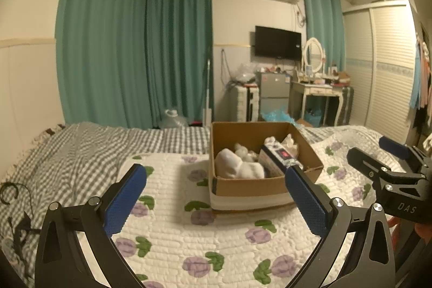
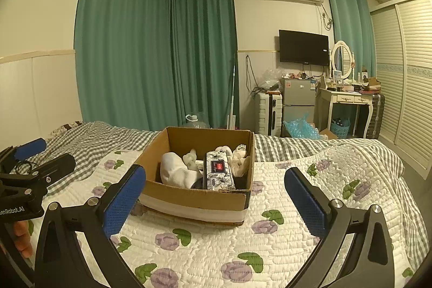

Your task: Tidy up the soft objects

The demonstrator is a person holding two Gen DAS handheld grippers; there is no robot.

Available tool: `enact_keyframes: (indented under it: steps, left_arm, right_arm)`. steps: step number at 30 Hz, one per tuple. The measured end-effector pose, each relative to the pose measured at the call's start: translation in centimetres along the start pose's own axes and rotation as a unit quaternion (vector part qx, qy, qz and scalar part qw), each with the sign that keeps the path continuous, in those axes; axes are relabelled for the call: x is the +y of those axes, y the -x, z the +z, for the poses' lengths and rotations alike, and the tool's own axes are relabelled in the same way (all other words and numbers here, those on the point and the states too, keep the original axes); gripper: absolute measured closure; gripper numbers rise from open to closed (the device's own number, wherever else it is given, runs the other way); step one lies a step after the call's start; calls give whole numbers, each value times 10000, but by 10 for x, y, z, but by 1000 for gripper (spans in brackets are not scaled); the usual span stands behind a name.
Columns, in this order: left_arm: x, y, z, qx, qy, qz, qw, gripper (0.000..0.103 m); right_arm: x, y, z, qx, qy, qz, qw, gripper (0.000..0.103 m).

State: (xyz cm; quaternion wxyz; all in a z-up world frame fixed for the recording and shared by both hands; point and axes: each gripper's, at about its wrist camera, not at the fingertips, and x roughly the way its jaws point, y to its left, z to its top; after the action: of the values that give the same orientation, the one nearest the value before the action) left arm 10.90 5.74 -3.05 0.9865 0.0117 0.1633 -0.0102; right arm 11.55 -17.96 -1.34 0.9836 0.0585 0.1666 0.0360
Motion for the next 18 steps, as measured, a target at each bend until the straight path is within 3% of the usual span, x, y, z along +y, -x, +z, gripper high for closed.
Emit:
enact_keyframes:
  steps: [18]
  left_arm:
    - [0, -2, -4, 14, -37, -18, 10000, 0]
  right_arm:
    - [-2, -3, -2, 76, -8, -19, 10000, 0]
